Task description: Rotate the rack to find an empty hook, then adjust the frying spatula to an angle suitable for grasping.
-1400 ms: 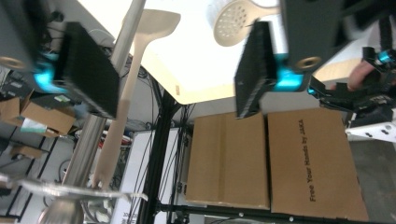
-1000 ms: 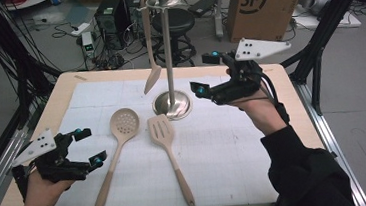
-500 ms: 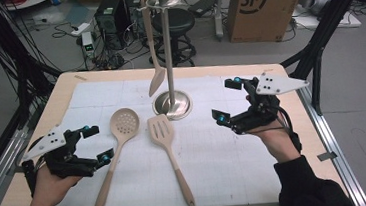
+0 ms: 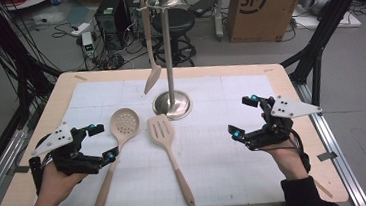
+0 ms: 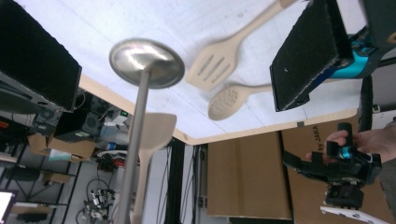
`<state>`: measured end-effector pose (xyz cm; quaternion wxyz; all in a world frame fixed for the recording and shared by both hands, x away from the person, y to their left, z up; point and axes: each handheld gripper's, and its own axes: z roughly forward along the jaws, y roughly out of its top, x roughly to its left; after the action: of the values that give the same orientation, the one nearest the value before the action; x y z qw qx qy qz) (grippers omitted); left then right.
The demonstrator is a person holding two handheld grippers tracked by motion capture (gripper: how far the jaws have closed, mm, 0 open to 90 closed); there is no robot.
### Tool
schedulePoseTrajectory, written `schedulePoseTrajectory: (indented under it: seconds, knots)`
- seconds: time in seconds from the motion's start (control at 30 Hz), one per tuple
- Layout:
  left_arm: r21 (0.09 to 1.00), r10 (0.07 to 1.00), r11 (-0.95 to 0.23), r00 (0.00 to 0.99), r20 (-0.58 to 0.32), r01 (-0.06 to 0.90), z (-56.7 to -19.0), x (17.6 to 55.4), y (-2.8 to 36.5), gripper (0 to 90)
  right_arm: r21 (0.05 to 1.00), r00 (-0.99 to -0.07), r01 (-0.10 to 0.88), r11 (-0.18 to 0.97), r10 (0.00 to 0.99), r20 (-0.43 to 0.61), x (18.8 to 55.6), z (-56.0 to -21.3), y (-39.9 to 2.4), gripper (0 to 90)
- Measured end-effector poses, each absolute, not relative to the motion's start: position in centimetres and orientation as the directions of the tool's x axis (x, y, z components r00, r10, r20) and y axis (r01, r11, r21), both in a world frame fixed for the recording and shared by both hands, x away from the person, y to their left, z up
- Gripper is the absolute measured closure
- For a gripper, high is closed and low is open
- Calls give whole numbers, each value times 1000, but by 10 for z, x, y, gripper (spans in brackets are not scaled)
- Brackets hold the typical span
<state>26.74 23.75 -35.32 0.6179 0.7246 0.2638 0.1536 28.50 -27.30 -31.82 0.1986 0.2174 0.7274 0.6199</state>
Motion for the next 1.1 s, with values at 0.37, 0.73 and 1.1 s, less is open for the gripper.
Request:
schedulePoseTrajectory:
  seconds: [0.37, 0.73, 1.1]
  knots:
    - [974, 573, -104, 813, -106, 200, -355, 269, 236, 78, 983, -792, 133, 129, 610, 27, 285, -344, -297, 15]
    - [973, 580, -97, 806, -115, 209, -360, 272, 239, 78, 982, -795, 138, 127, 605, 33, 281, -343, -303, 15]
    - [972, 585, -100, 803, -117, 215, -360, 272, 238, 78, 982, -790, 149, 120, 611, 45, 283, -348, -308, 15]
